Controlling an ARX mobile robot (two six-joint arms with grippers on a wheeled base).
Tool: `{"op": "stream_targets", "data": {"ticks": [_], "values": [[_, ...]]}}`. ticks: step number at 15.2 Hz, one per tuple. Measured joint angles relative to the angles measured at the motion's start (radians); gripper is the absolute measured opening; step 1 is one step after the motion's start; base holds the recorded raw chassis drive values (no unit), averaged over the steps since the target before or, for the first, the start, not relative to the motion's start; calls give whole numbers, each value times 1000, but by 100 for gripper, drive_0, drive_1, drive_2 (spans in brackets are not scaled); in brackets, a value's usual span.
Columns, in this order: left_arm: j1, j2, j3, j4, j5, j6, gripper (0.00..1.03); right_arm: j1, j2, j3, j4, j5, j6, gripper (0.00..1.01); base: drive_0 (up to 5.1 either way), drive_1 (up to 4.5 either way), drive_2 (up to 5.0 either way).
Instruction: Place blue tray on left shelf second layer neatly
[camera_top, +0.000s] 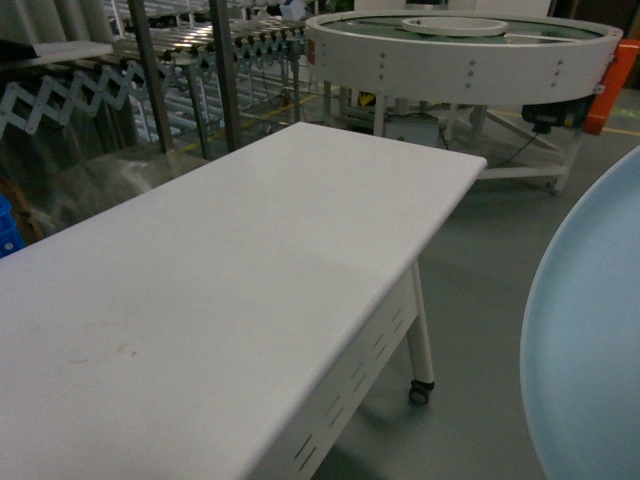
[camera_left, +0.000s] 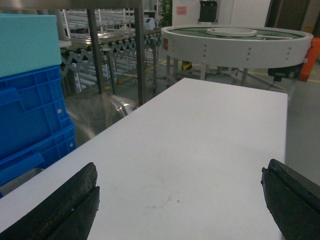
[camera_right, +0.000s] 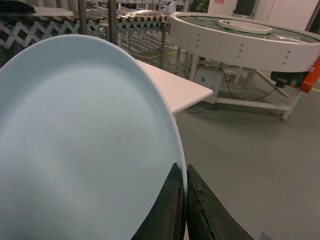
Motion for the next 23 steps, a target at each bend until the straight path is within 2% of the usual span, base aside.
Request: {"op": "stream_targets", "data": {"ticks": [23], "values": [[0, 0, 0, 0, 0, 0, 98, 0, 0, 0, 0, 0, 0, 2, -145, -145, -145]]}}
